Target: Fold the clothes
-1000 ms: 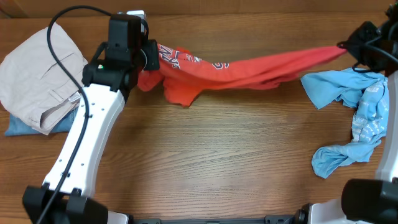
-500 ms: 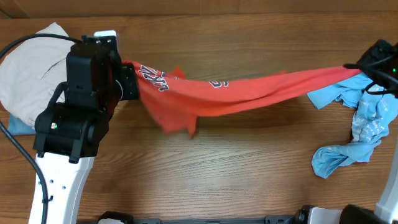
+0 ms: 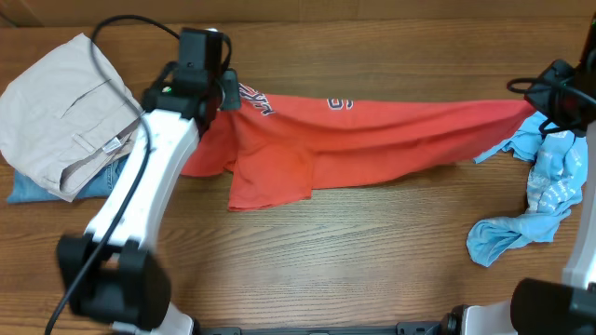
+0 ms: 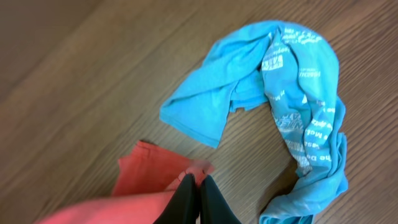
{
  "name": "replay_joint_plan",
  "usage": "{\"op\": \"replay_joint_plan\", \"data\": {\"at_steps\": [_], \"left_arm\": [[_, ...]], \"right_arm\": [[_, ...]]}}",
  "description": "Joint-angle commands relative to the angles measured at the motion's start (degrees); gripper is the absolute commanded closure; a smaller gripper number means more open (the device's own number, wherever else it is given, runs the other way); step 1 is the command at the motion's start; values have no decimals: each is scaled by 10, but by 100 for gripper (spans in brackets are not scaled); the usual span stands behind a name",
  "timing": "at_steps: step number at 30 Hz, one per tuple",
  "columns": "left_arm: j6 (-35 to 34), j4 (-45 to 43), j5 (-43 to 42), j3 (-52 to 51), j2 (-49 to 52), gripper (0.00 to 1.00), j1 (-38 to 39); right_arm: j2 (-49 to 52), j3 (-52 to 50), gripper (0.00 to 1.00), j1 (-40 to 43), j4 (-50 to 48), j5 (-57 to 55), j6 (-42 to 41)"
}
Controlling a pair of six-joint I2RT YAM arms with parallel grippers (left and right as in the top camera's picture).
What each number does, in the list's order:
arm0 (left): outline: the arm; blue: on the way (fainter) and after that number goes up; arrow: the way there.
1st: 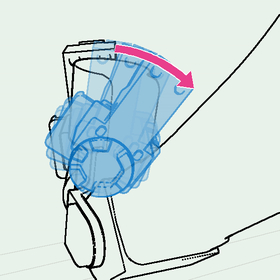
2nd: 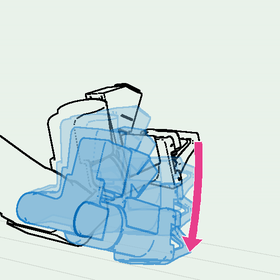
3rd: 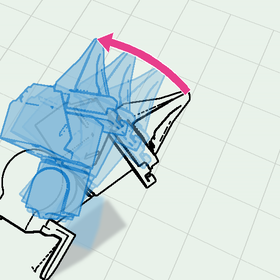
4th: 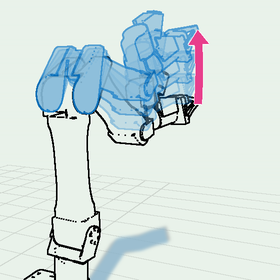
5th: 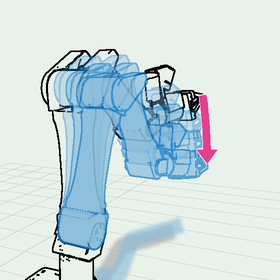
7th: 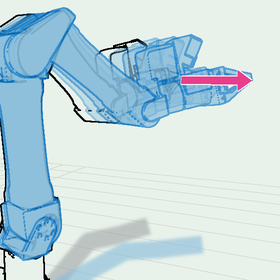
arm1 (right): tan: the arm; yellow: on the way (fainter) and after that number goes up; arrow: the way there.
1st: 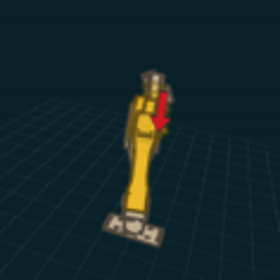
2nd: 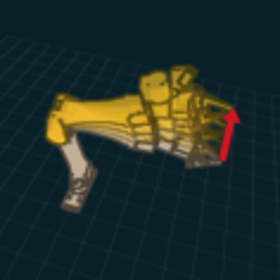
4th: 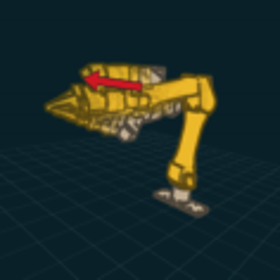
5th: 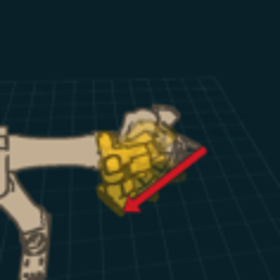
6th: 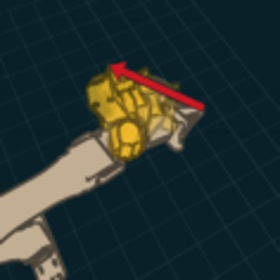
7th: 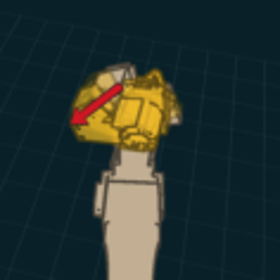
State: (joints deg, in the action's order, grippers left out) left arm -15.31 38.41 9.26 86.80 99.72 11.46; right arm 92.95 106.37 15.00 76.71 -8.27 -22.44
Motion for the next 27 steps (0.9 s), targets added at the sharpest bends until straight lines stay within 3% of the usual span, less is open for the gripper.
{"op": "replay_joint_plan", "data": {"at_steps": [1, 2, 4, 6, 9, 12, 16, 22, 27], "left_arm": [[-10, -35, 9, 3, 50, 95, -3], [-10, -42, 1, 3, 61, 85, -3], [-10, -49, -21, 3, 76, 42, -3], [-10, -46, -34, 3, 78, 14, -3], [-10, -32, -53, 4, 70, 0, -3], [-10, 7, -82, 4, 56, 0, -3], [-10, 75, -131, 3, 54, 15, -2], [-10, 107, -150, -6, 77, 60, -2], [-10, 95, -173, -6, 107, 60, -2]], "right_arm": [[13, 5, 96, 4, 2, -7, 2], [15, 5, 96, 4, 2, -7, 2], [17, 5, 96, 4, 2, -7, 2], [17, 5, 96, 4, 1, -7, 2], [17, 5, 96, 4, 2, -7, 2], [17, 5, 96, 4, 2, -7, 2], [17, 5, 96, 4, 1, -7, 2], [17, 5, 96, 4, 0, -7, 2], [17, 5, 96, 4, 2, -7, 2]]}}
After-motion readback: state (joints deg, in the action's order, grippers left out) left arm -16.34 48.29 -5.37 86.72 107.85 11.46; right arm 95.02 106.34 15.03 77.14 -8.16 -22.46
